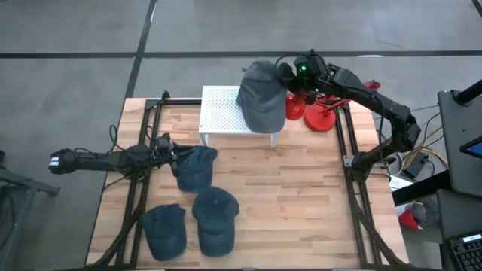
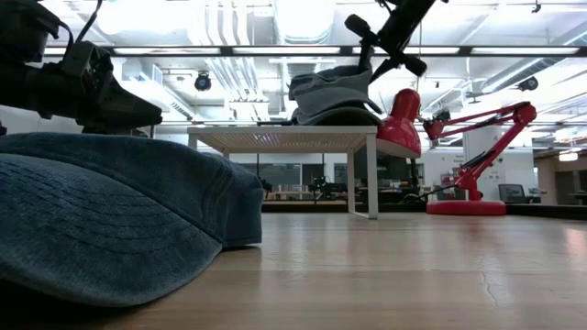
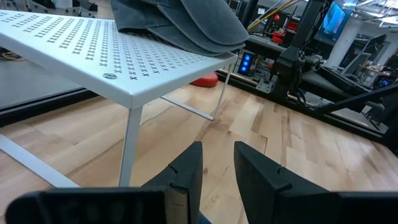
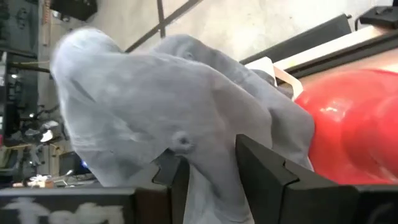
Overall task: Pick & Place hat
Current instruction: Stack the gray cap on top of the gray cap on the shelf
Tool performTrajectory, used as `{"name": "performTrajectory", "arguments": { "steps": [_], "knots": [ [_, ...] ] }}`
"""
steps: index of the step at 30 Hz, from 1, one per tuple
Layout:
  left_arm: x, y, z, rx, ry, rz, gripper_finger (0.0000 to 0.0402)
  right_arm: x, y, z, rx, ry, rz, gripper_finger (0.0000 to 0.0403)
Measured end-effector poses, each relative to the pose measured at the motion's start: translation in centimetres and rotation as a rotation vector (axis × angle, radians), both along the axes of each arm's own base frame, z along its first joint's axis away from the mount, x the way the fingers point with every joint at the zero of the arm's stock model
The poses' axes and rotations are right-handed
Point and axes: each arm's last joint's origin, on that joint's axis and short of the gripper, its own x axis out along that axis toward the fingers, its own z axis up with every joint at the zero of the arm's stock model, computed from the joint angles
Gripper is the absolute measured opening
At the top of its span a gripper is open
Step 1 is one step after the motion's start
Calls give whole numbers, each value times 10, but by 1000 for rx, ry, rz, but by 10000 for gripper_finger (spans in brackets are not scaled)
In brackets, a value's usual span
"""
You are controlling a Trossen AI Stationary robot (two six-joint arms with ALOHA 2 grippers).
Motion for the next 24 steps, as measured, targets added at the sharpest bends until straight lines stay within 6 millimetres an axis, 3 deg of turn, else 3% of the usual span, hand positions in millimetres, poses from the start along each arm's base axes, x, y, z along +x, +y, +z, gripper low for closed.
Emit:
{"name": "performTrajectory", "arguments": {
  "steps": [15,20,24],
  "knots": [
    [0,0,0,0,0,0,94,-10,-8,37,-166,-5,7,105],
    [0,0,0,0,0,0,94,-10,-5,54,-277,11,74,94],
    [0,0,0,1,1,0,94,-7,-2,56,-324,31,125,83]
  ]
}}
